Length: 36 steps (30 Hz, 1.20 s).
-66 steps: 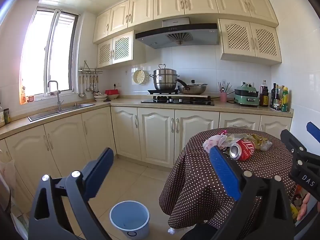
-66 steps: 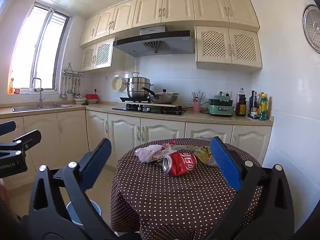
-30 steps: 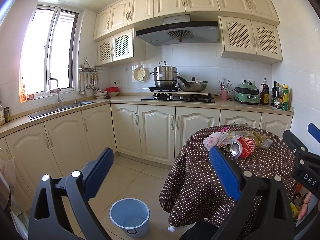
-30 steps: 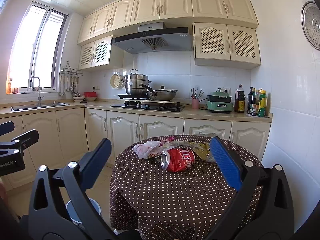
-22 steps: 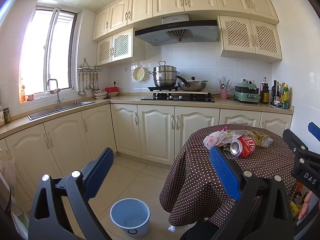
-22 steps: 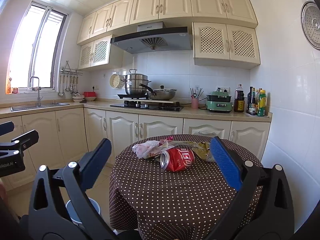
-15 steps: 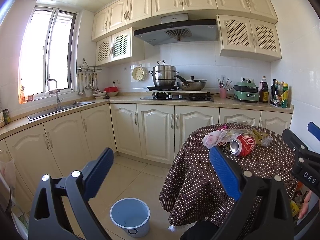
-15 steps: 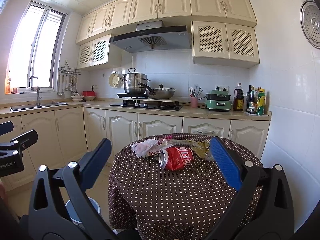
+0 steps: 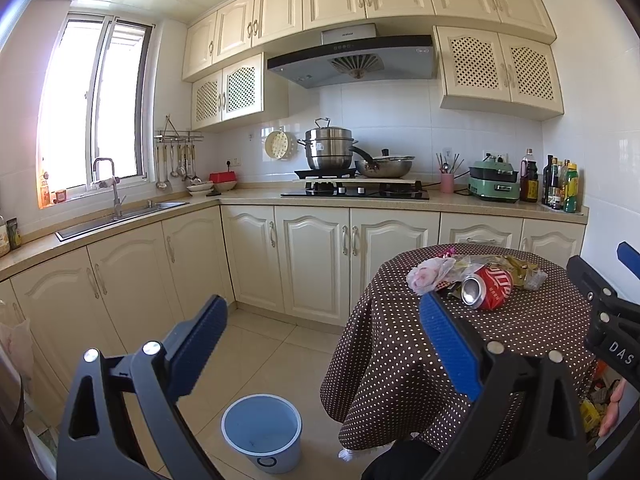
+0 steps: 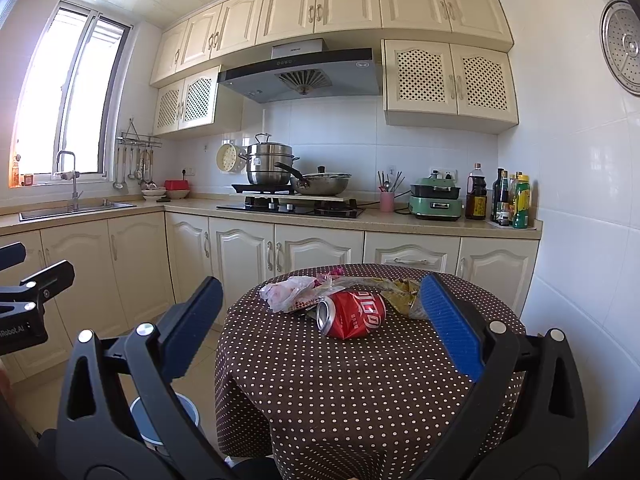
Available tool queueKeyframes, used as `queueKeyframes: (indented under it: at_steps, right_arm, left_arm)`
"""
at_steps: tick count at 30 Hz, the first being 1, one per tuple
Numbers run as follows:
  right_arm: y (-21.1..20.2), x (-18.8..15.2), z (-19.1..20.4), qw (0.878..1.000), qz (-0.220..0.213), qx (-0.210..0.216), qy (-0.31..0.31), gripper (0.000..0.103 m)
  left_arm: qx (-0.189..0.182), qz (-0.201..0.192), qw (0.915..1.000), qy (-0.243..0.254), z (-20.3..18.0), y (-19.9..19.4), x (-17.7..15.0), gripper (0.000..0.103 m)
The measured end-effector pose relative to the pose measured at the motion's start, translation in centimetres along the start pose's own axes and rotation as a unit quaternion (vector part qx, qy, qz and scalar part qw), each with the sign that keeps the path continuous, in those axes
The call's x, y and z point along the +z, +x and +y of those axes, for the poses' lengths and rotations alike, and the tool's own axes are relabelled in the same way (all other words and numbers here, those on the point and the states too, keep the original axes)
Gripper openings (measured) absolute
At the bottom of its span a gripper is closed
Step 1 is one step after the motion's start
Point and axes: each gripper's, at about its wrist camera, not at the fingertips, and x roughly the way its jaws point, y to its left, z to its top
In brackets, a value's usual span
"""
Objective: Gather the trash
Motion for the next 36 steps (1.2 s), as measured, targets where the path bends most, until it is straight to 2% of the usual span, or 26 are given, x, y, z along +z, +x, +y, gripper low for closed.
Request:
queueKeyframes:
  at_steps: [12,22,26,33,36]
  right_arm:
    - [0.5,-0.1,0.0,1.0,0.006,-0.001,-0.001,0.097]
    - [4.7,-1.8,-1.7,0.998,0.051,0.004,0.025,0.097]
    - [7.5,-2.7,-3.5,0.996,0.078,-0.007,0.045,0.097]
    - [11.7,-4.7,-7.2,0.989,0.123,-0.055,0.067,0.097]
    - [13.1,-5.5,-8.1,0.985,0.146,-0.056,0.076,0.097]
  left_arm:
    - [0.002,0.006,1.0,0.004,0.2,0.7,-0.1,0.095]
    - [0.004,0.029,0.9992,0.028,-1.2,4.0,-0.6,0.095]
    - [-0.014,0.052,0.9975,0.045,-2.6,7.1,-0.9,0.095]
    - [-0.081,0.108,0.989,0.06,-6.0,13.1,-1.5,0.095]
    - [-0.084,0.12,0.9876,0.056,-6.7,14.6,-2.1,0.095]
